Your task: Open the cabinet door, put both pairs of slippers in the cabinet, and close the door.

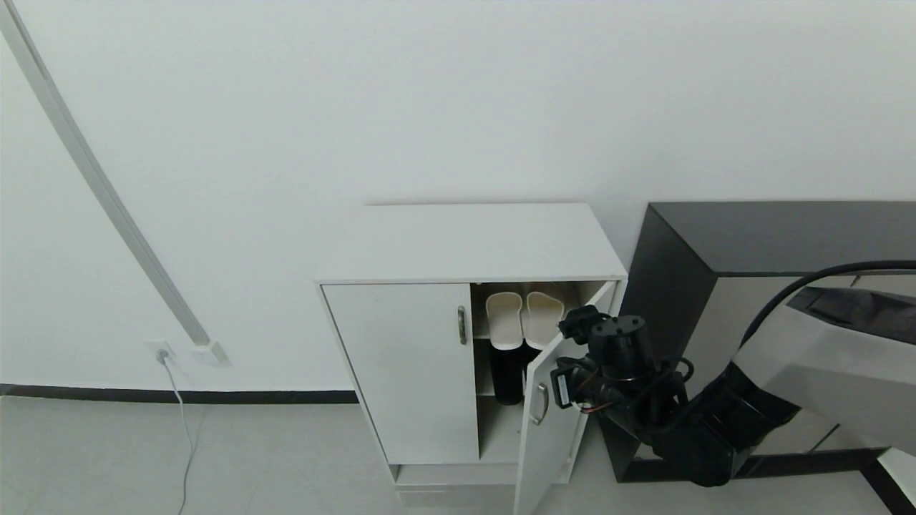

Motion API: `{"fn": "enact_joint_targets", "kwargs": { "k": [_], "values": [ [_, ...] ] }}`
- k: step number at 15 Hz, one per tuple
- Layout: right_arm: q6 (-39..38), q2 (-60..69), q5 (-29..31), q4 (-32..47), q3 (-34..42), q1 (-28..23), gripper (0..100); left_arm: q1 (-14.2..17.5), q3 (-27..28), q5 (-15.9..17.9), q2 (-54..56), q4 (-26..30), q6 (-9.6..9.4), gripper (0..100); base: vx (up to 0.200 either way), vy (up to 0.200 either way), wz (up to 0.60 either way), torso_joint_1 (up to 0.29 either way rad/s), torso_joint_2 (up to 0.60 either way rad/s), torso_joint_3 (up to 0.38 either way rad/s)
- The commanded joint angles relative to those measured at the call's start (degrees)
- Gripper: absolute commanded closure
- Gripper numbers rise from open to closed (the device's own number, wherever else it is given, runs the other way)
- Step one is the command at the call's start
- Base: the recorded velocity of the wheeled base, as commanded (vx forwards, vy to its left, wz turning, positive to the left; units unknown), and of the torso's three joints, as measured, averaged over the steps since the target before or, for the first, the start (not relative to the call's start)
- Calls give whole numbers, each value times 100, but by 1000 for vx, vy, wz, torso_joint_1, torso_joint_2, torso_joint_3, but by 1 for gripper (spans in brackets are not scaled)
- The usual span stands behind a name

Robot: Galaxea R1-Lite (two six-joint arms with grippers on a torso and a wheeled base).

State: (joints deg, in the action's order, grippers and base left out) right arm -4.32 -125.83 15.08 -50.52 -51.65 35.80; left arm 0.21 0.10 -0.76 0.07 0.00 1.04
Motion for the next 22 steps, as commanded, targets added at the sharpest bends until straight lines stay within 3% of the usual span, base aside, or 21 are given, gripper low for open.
{"fn": "enact_joint_targets", "kwargs": {
  "k": [1,22],
  "values": [
    [1,-310,4,7,-302,-3,100,-3,-1,-4,-7,0,2,100,0,0,0,0,0,0],
    [-34,-2165,-102,-239,-3237,-337,100,-3,-1,14,-7,0,-7,100,0,0,0,0,0,0]
  ]
}}
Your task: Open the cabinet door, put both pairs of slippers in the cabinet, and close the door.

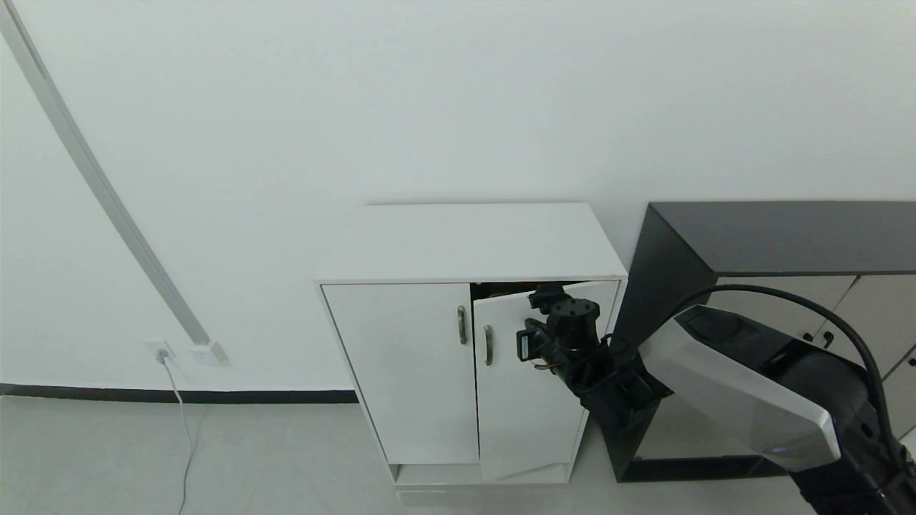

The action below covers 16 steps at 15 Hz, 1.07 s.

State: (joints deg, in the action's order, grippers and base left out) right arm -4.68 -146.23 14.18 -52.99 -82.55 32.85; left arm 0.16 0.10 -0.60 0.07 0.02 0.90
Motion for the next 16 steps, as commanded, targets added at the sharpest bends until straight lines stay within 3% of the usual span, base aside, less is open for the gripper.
{"fn": "enact_joint_targets", "kwargs": {
  "k": [1,16],
  "values": [
    [2,-169,-47,8,-226,-60,100,2,-1,-2,-7,6,-2,100,0,0,0,0,0,0],
    [29,-415,-47,35,-727,-148,100,2,-1,-2,-7,-2,-2,100,0,0,0,0,0,0]
  ]
}}
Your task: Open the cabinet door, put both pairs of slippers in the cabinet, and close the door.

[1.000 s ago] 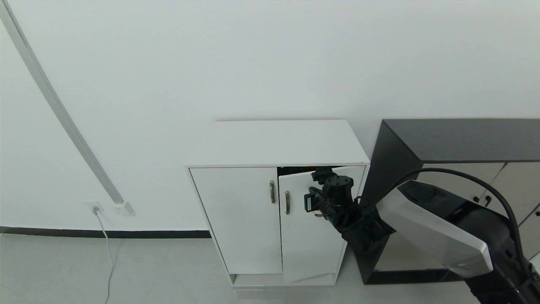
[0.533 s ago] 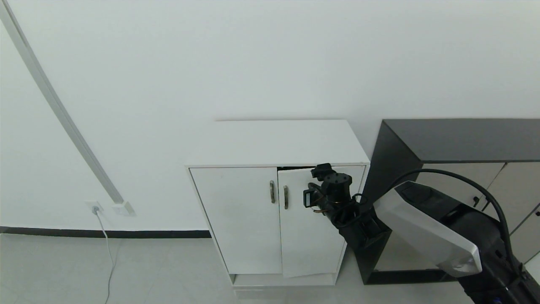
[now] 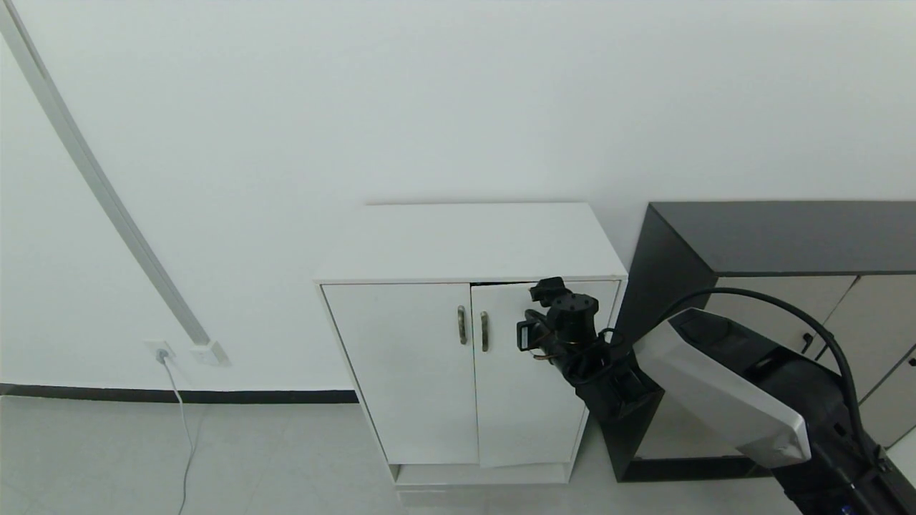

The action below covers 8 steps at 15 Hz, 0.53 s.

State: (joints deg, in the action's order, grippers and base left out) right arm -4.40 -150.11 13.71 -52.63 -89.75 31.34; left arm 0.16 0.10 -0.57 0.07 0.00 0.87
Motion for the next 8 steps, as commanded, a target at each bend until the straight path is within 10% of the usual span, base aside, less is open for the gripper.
{"fn": "enact_joint_targets", "kwargs": {
  "k": [1,8],
  "values": [
    [1,-53,0,-2,-43,3,100,2,-1,-4,-7,9,1,100,0,0,0,0,0,0],
    [18,-97,0,-11,-157,-32,100,2,-1,5,-7,0,1,100,0,0,0,0,0,0]
  ]
}}
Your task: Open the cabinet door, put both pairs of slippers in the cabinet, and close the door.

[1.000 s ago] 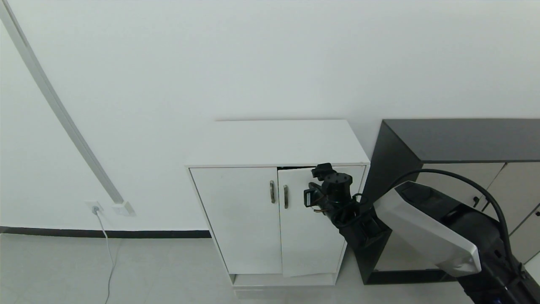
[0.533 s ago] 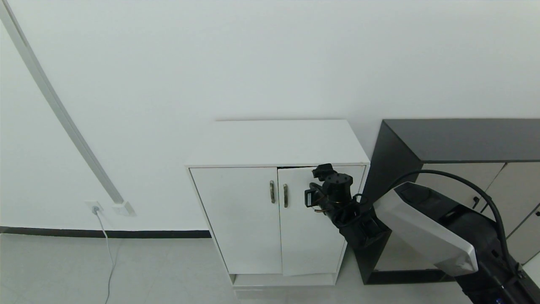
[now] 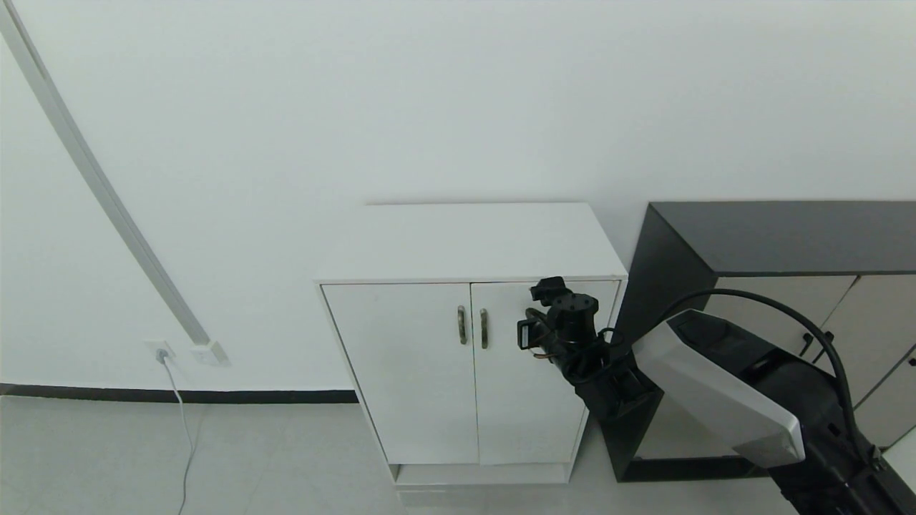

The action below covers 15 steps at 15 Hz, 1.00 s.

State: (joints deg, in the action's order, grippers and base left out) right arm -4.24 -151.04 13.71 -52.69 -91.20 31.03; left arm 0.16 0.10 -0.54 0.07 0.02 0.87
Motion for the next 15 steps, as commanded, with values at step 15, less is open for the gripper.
{"fn": "enact_joint_targets", "kwargs": {
  "k": [15],
  "values": [
    [64,-136,17,66,-346,-9,100,2,-1,1,-7,-2,1,100,0,0,0,0,0,0]
  ]
}}
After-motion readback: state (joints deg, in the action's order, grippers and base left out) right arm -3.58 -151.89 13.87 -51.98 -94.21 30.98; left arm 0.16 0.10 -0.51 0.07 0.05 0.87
